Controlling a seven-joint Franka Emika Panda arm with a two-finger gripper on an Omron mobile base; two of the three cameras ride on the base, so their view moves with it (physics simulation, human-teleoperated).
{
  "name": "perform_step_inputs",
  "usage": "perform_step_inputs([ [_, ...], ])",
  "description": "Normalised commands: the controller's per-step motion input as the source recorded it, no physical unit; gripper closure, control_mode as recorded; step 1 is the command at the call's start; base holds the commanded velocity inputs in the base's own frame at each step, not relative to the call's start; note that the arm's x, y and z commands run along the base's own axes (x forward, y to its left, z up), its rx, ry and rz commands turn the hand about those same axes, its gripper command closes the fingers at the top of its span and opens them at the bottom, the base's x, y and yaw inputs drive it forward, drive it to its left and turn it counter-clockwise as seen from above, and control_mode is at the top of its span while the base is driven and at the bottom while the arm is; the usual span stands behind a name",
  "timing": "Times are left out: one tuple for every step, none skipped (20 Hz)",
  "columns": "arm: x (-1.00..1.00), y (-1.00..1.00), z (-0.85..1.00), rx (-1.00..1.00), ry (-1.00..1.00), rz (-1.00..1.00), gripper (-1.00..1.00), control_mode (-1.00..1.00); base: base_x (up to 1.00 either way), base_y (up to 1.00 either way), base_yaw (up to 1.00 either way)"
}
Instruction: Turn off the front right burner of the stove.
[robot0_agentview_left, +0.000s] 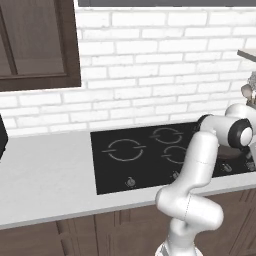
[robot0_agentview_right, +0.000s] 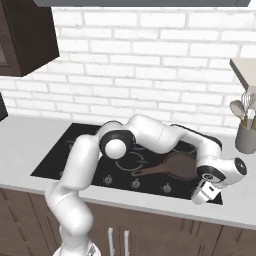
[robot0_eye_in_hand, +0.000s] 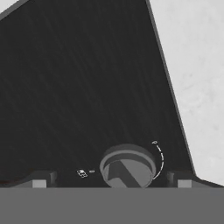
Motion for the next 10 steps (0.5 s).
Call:
perform_step_inputs([
  [0.08,0.00,-0.05,-0.03,0.04,0.00,-1.00,-1.00,0.00,0.00,0.00],
  [0.11,-0.06,-0.19,-0.05,0.04,0.00,-1.00,-1.00,0.00,0.00,0.00],
  [0.06,-0.09,-0.26,-0.09,0.06,0.00,-1.00,-1.00,0.00,0.00,0.00],
  [0.00,0.00,-0.28,-0.11,0.09,0.00,-1.00,-1.00,0.00,0.00,0.00],
  [0.00,0.00,-0.27,-0.12,0.11,0.00,-1.00,-1.00,0.00,0.00,0.00],
  [0.00,0.00,-0.30,-0.14,0.17,0.00,-1.00,-1.00,0.00,0.00,0.00],
  [0.00,0.00,-0.30,-0.15,0.19,0.00,-1.00,-1.00,0.00,0.00,0.00],
  [0.00,0.06,-0.23,-0.14,0.15,0.00,-1.00,-1.00,0.00,0.00,0.00],
  [0.00,0.10,-0.15,-0.12,0.14,0.00,1.00,-1.00,0.00,0.00,0.00],
  [0.00,0.08,0.00,-0.05,0.08,0.00,1.00,-1.00,0.00,0.00,0.00],
])
